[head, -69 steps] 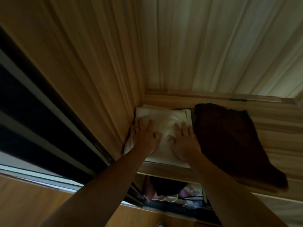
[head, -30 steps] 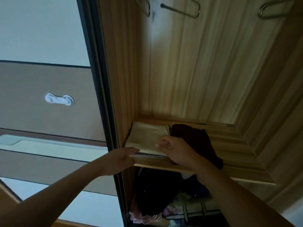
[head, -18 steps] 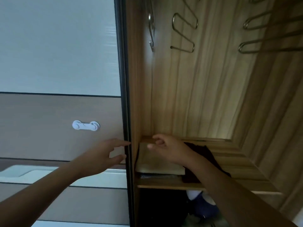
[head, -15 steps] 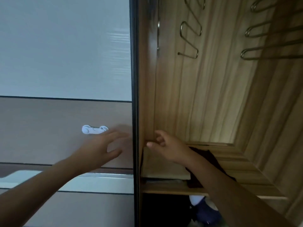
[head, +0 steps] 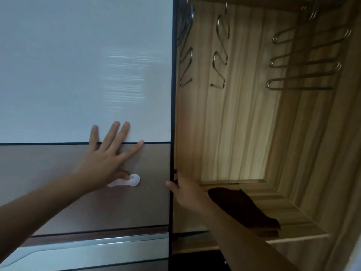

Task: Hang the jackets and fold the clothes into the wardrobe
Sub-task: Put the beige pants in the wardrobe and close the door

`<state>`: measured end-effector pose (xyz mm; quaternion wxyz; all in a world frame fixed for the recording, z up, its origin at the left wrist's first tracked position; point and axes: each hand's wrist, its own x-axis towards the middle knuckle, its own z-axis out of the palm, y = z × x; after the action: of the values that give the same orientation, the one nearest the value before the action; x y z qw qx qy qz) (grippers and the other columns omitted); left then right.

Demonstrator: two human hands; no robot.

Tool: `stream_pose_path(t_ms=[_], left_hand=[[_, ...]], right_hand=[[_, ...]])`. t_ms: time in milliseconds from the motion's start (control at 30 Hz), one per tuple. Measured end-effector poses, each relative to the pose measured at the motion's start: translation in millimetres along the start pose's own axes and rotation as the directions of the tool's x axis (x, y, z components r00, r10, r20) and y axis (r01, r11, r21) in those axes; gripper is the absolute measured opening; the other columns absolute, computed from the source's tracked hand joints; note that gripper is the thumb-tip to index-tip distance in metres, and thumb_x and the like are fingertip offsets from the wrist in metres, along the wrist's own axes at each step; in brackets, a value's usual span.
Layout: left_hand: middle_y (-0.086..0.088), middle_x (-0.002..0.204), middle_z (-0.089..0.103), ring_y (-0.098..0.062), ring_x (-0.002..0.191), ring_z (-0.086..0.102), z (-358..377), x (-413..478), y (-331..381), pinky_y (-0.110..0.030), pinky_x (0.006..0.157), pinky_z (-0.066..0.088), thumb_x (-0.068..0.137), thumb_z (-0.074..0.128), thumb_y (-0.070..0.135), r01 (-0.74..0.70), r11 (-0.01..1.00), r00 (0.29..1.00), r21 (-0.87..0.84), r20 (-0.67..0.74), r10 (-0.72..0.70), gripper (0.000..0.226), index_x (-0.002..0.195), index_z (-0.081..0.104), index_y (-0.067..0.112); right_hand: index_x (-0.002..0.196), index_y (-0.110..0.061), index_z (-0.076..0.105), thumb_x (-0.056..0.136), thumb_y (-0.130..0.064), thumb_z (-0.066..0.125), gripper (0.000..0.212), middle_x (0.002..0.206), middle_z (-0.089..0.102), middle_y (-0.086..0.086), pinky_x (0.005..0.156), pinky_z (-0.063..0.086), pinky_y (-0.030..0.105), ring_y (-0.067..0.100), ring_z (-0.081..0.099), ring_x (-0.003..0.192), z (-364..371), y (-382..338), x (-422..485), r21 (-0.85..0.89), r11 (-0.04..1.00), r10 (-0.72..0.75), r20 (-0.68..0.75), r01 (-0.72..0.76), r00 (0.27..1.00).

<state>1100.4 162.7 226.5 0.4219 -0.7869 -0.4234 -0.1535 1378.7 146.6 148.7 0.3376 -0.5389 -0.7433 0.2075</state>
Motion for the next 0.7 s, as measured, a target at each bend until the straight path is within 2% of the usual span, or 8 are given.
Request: stream_pose_path(t_ms=[67, 100, 200, 300, 400, 467, 600, 700], left_hand=[[-0.025, 0.167, 0.006, -0.047, 0.153, 0.009, 6, 3, 1, -0.078, 0.109, 0.004, 0.067, 0.042, 0.073, -0.009, 1.000, 1.000, 0.007, -0.015, 0.009, 0.101, 0.156, 0.033, 0.026], [-0.025, 0.167, 0.006, -0.047, 0.153, 0.008, 8, 4, 2, -0.078, 0.109, 0.002, 0.068, 0.042, 0.073, -0.012, 1.000, 1.000, 0.001, -0.017, 0.012, 0.101, 0.157, 0.033, 0.025], [-0.025, 0.166, 0.006, -0.048, 0.153, 0.006, 11, 11, 7, -0.079, 0.109, 0.000, 0.068, 0.042, 0.075, -0.016, 0.999, 0.999, -0.029, -0.029, 0.016, 0.101, 0.156, 0.035, 0.024], [-0.026, 0.166, 0.005, -0.049, 0.152, 0.005, 9, 20, 20, -0.080, 0.108, 0.000, 0.069, 0.042, 0.077, -0.038, 0.998, 0.998, -0.040, -0.054, 0.036, 0.102, 0.156, 0.035, 0.023], [-0.026, 0.166, 0.006, -0.049, 0.152, 0.005, 8, 33, 36, -0.079, 0.108, -0.001, 0.071, 0.041, 0.077, -0.057, 0.997, 0.996, -0.044, -0.076, 0.054, 0.102, 0.157, 0.033, 0.023], [-0.026, 0.166, 0.005, -0.049, 0.153, 0.003, 7, 44, 50, -0.080, 0.108, -0.002, 0.072, 0.040, 0.078, -0.066, 0.996, 0.995, -0.059, -0.085, 0.061, 0.102, 0.157, 0.031, 0.023], [-0.026, 0.166, 0.007, -0.048, 0.153, 0.004, 3, 70, 84, -0.080, 0.108, -0.001, 0.075, 0.035, 0.078, -0.098, 0.991, 0.987, -0.091, -0.134, 0.085, 0.100, 0.157, 0.033, 0.021], [-0.027, 0.165, 0.012, -0.048, 0.152, 0.009, 0, 91, 111, -0.079, 0.109, 0.000, 0.077, 0.033, 0.075, -0.120, 0.987, 0.980, -0.110, -0.171, 0.100, 0.096, 0.156, 0.036, 0.020]], right_hand=[[0.139, -0.019, 0.054, 0.107, -0.047, 0.043, 0.044, 0.129, 0.065, -0.003, 0.084, 0.048, 0.020, 0.010, 0.061, 0.110, 0, 2, -2, 0.004, 1.000, 0.017, 0.002, -0.017, 1.000], [0.135, -0.017, 0.056, 0.108, -0.047, 0.041, 0.043, 0.126, 0.066, -0.001, 0.083, 0.048, 0.022, 0.012, 0.062, 0.108, 1, 4, -2, 0.003, 1.000, 0.030, 0.000, -0.030, 1.000], [0.130, -0.012, 0.057, 0.110, -0.044, 0.036, 0.043, 0.122, 0.068, 0.006, 0.083, 0.048, 0.028, 0.019, 0.063, 0.108, 0, 10, -3, -0.022, 0.999, 0.050, -0.014, -0.050, 0.999], [0.133, -0.017, 0.056, 0.109, -0.045, 0.038, 0.042, 0.126, 0.067, 0.001, 0.086, 0.048, 0.019, 0.011, 0.062, 0.109, -6, 26, -3, 0.033, 0.997, 0.075, -0.024, -0.074, 0.997], [0.131, -0.022, 0.056, 0.103, -0.060, 0.035, 0.051, 0.124, 0.068, -0.001, 0.101, 0.051, 0.036, 0.013, 0.063, 0.111, -19, 42, -8, 0.004, 0.996, 0.093, -0.048, -0.093, 0.995], [0.134, -0.019, 0.055, 0.102, -0.059, 0.035, 0.056, 0.129, 0.066, 0.001, 0.104, 0.049, 0.041, 0.017, 0.062, 0.116, -31, 52, -11, 0.002, 0.994, 0.106, -0.065, -0.106, 0.992], [0.139, -0.013, 0.052, 0.108, -0.044, 0.038, 0.045, 0.133, 0.064, 0.001, 0.107, 0.046, 0.032, 0.012, 0.059, 0.119, -58, 72, -25, 0.029, 0.990, 0.144, -0.113, -0.141, 0.983], [0.138, -0.011, 0.050, 0.109, -0.042, 0.036, 0.045, 0.130, 0.065, 0.003, 0.098, 0.046, 0.023, 0.014, 0.061, 0.116, -82, 88, -37, 0.010, 0.986, 0.166, -0.144, -0.166, 0.976]])
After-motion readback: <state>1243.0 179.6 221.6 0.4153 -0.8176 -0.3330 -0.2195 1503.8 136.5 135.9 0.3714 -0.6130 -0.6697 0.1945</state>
